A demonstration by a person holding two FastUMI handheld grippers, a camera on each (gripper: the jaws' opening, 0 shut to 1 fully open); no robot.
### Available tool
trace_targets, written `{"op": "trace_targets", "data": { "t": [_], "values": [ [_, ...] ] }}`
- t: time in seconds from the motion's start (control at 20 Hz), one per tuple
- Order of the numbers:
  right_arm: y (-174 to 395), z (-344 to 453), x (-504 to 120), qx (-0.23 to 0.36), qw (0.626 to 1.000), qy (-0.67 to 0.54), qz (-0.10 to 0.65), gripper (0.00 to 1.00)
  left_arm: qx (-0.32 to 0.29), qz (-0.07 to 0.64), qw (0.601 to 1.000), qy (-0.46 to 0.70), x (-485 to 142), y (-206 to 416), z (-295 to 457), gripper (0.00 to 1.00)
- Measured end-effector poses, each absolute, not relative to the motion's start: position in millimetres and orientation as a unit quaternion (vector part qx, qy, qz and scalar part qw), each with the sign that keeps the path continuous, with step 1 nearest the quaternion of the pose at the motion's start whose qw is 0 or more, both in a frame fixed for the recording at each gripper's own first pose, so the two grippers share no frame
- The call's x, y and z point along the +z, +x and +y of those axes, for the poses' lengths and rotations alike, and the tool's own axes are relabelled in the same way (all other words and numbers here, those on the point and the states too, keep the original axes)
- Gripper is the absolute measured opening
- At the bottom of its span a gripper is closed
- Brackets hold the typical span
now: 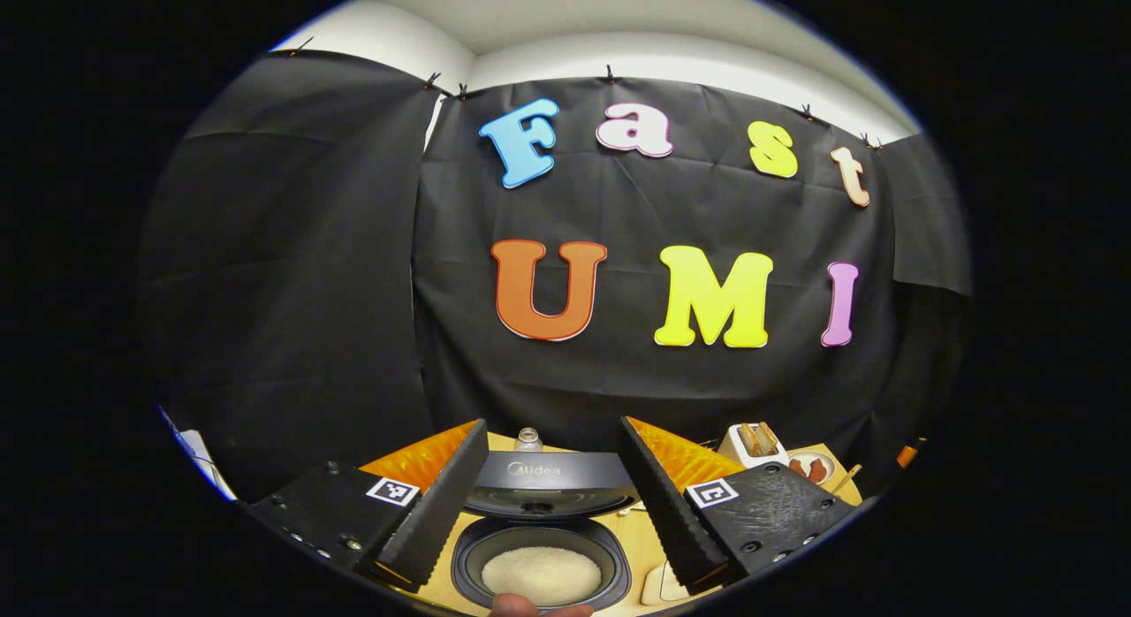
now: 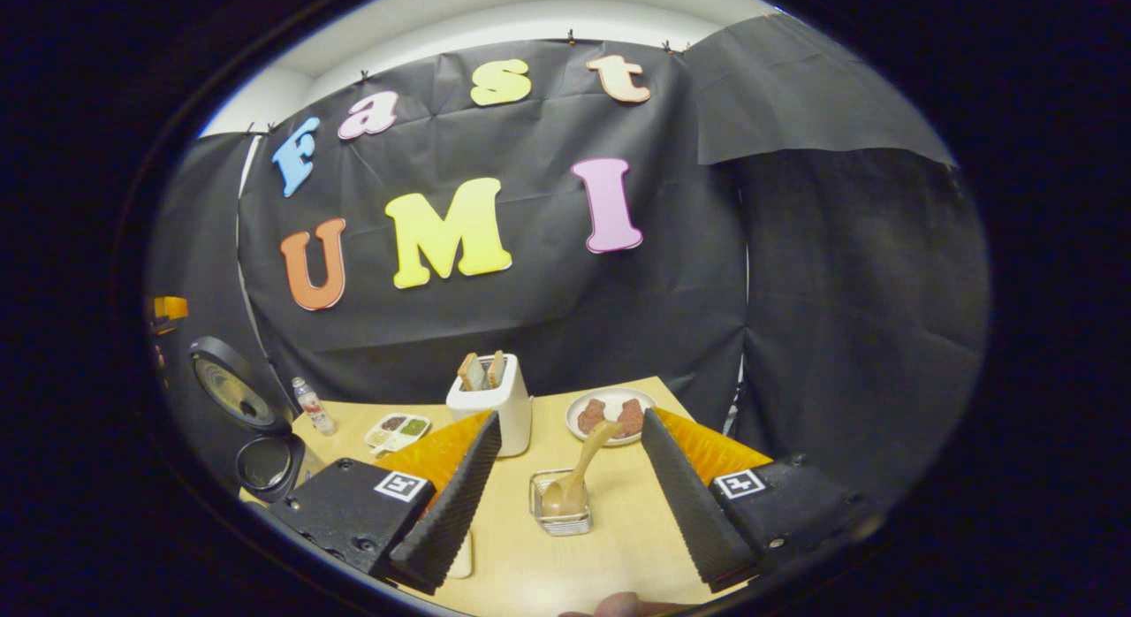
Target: Close the left gripper, press the button to open the rice cooker; take a wooden spoon from the chopstick holder with the right hand, scoop a spoonful of rice and pour it into the rice cooker, then put the wooden spoon back into the chopstick holder.
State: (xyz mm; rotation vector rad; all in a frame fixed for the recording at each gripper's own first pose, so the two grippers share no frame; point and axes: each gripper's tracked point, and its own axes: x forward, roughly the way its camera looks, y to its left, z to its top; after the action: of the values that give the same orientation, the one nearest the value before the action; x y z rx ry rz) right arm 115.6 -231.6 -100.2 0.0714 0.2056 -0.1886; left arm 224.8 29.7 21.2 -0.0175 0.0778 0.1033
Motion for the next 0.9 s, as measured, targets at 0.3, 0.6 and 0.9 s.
{"op": "trace_targets", "data": {
  "t": [0.3, 0.6, 0.9],
  "values": [
    [74.2, -253.6, -99.1, -0.139, 0.985, 0.015, 0.100, 1.00, 0.066, 0.115, 0.991, -0.005, -17.3, 261.5, 41.8, 0.95],
    [68.7, -252.1, -103.9, -0.141, 0.984, 0.017, 0.110, 0.99, 0.053, 0.174, 0.983, -0.016, -37.7, 238.3, 36.4, 0.97],
    [84.8, -206.3, -101.0, -0.084, 0.991, -0.005, 0.108, 0.99, 0.033, 0.251, 0.965, -0.063, -77.8, 179.8, 24.9, 0.96]
  ]
}}
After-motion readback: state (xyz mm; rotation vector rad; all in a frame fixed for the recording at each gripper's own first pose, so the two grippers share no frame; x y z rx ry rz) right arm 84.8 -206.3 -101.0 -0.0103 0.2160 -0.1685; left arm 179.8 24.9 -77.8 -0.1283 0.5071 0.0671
